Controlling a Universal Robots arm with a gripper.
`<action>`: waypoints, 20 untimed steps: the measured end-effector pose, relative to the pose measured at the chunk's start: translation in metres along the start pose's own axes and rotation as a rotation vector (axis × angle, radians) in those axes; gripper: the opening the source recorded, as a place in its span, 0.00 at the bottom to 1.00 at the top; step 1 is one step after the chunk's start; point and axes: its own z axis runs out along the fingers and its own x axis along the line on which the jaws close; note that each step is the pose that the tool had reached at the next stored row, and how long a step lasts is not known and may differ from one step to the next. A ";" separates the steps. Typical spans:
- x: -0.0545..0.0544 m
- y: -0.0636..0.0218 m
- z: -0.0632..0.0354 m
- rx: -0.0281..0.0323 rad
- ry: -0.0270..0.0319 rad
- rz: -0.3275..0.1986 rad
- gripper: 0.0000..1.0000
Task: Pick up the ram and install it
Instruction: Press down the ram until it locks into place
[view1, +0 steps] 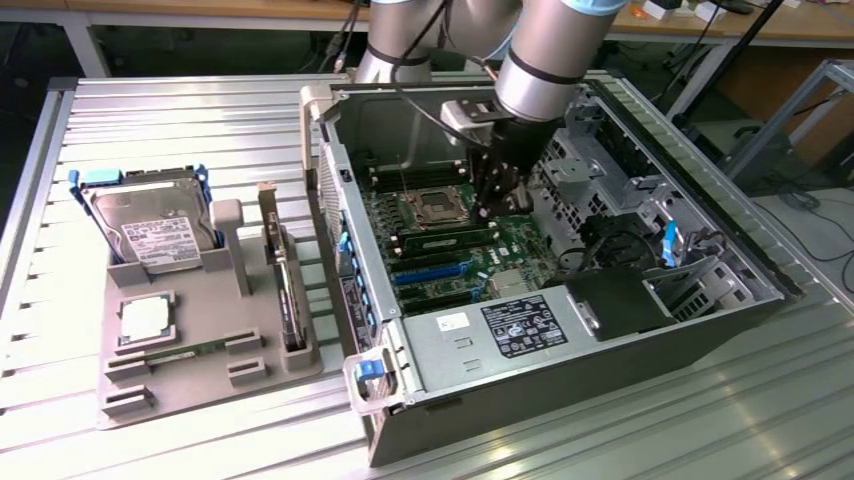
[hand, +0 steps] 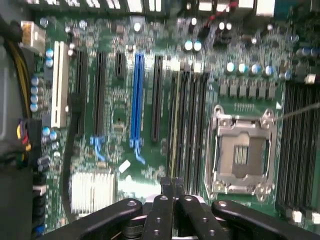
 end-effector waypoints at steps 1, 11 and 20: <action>0.000 0.0108 0.0004 0.0001 0.0001 0.000 0.11; -0.003 0.0755 0.0047 0.0004 -0.0001 -0.001 0.11; -0.004 0.0850 0.0172 0.0016 0.0001 -0.001 0.11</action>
